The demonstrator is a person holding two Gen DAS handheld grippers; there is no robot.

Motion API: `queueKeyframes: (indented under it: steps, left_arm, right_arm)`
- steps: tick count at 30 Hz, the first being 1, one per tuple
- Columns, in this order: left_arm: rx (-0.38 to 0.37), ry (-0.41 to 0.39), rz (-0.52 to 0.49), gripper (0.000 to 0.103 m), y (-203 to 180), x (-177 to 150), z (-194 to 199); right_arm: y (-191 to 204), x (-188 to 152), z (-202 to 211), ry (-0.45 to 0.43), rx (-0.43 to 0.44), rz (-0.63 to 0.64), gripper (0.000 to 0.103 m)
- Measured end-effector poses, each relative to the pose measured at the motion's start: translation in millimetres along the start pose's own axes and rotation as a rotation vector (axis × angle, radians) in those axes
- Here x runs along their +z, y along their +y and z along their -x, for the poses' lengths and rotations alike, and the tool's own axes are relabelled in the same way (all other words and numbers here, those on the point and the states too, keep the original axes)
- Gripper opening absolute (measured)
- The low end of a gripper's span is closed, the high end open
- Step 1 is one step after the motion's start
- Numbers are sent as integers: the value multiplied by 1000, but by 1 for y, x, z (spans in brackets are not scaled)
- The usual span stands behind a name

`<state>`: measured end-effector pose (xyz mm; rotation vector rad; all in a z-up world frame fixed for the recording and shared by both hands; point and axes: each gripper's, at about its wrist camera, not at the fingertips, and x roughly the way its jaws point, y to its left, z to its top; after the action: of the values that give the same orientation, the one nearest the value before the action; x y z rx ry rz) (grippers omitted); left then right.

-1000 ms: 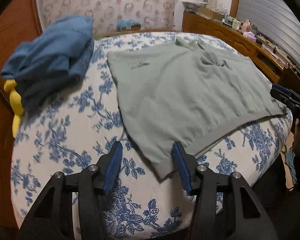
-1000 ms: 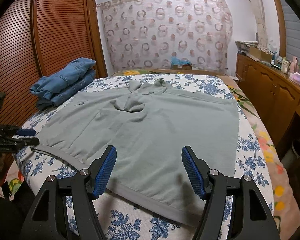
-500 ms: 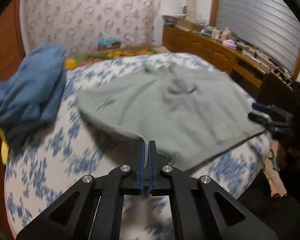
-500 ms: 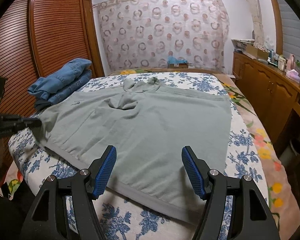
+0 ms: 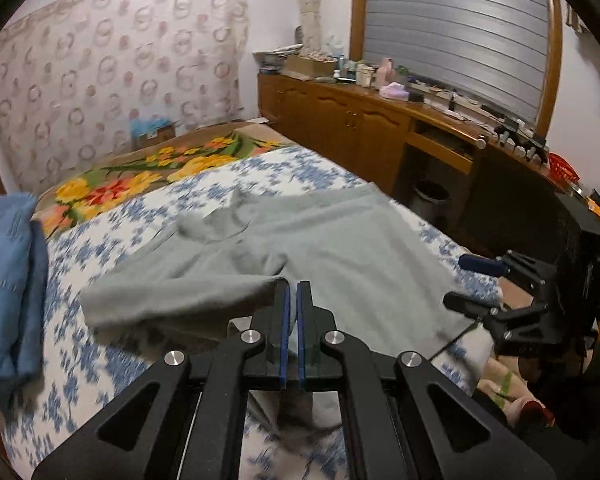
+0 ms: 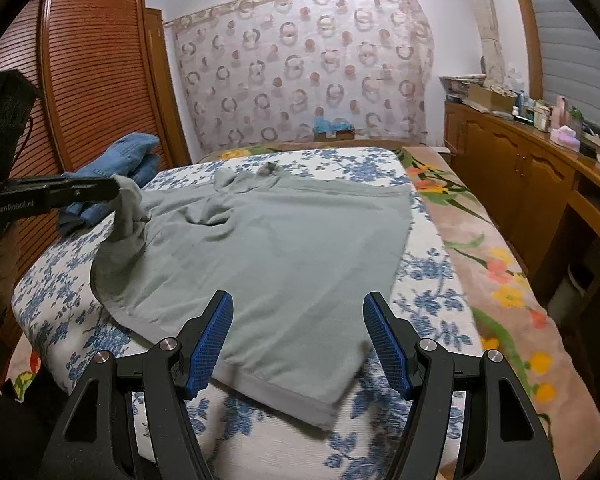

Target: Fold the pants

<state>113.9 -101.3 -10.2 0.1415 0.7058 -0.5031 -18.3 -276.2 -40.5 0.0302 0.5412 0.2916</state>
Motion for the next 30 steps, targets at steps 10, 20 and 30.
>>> queueKeyframes:
  steps: [10,20,30]
  left_arm:
    - [-70,-39,-51,4,-35,37,-7]
    - [-38,-28,-27,31,-35,40,-15]
    - [44,-23,44,75,-2,10,-17]
  right_arm:
    - [5,-4,3,-15,-19,-20,70]
    - [5,-8,7,-20,-26,-34,70]
    - [11,0,-2,-9,-2,-22,70]
